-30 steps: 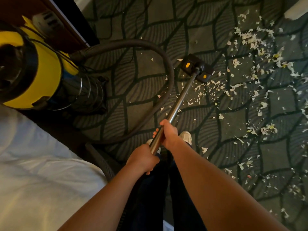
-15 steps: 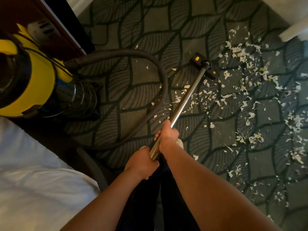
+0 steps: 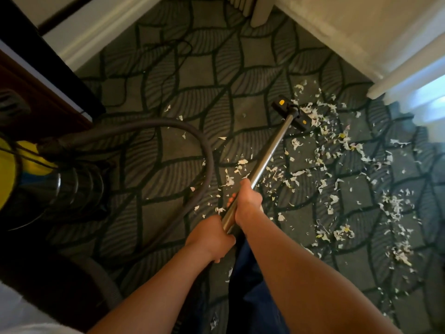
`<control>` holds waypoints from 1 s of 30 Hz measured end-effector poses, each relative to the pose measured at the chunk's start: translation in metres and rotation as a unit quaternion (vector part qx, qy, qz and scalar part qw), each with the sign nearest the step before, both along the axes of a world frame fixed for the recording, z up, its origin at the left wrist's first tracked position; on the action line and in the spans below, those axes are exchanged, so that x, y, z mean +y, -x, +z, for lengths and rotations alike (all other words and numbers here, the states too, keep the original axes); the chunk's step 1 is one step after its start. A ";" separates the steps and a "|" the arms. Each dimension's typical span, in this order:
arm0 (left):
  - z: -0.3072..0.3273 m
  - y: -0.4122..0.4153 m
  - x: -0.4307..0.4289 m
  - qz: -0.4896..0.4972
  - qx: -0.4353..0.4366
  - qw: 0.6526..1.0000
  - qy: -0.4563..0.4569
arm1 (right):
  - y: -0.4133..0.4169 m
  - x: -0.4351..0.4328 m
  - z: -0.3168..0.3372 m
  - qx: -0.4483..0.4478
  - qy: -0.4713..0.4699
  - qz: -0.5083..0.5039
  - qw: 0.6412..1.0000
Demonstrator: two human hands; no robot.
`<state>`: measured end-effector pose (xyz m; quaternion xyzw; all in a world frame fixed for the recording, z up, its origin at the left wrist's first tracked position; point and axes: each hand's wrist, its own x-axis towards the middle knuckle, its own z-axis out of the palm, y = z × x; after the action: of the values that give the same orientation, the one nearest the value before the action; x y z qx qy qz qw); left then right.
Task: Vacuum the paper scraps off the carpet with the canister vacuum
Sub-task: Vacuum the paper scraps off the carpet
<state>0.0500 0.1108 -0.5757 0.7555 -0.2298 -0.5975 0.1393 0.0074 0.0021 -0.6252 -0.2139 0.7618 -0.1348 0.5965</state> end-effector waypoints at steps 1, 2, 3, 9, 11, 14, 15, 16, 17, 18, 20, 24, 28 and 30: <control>0.000 0.001 -0.016 -0.005 0.000 1.000 0.003 | 0.002 -0.016 0.001 -0.005 0.001 -0.005 1.000; 0.001 0.002 -0.031 -0.010 -0.001 1.000 0.006 | 0.004 -0.030 0.001 -0.010 0.002 -0.009 1.000; 0.001 0.004 -0.046 -0.013 0.000 1.000 0.006 | 0.006 -0.046 0.001 -0.013 0.003 -0.014 1.000; -0.003 0.024 -0.162 -0.024 -0.010 1.000 -0.006 | 0.025 -0.159 0.003 -0.028 0.011 -0.018 0.999; -0.005 0.037 -0.203 -0.006 0.002 1.000 -0.005 | 0.038 -0.200 0.003 -0.023 0.011 -0.011 1.000; -0.011 0.056 -0.265 0.006 -0.005 1.000 0.007 | 0.054 -0.263 -0.004 -0.025 0.005 0.004 1.000; -0.014 0.062 -0.285 0.016 -0.005 1.000 0.012 | 0.058 -0.284 -0.007 -0.024 0.005 0.008 1.000; -0.018 0.067 -0.305 0.024 -0.004 1.000 0.017 | 0.061 -0.304 -0.011 -0.020 0.008 0.015 1.000; -0.022 0.071 -0.323 0.029 -0.004 0.999 0.021 | 0.064 -0.324 -0.014 -0.016 0.009 0.018 1.000; -0.028 0.074 -0.342 0.032 -0.003 0.999 0.023 | 0.066 -0.343 -0.019 -0.015 0.011 0.018 1.000; -0.040 0.079 -0.378 0.045 0.001 0.999 0.025 | 0.070 -0.379 -0.028 -0.019 0.012 0.021 1.000; -0.062 0.083 -0.429 0.050 0.012 0.998 0.024 | 0.072 -0.431 -0.046 -0.019 0.010 0.031 0.999; -0.078 0.084 -0.463 0.047 0.006 0.998 0.028 | 0.072 -0.467 -0.063 -0.025 -0.002 0.030 0.999; -0.083 0.084 -0.475 0.056 0.009 0.998 0.015 | 0.073 -0.478 -0.069 -0.028 -0.007 0.031 0.999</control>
<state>-0.0339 -0.3641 -0.6591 0.7594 -0.1947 -0.5921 0.1864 -0.0651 -0.4755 -0.6941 -0.2292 0.7384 -0.1165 0.6234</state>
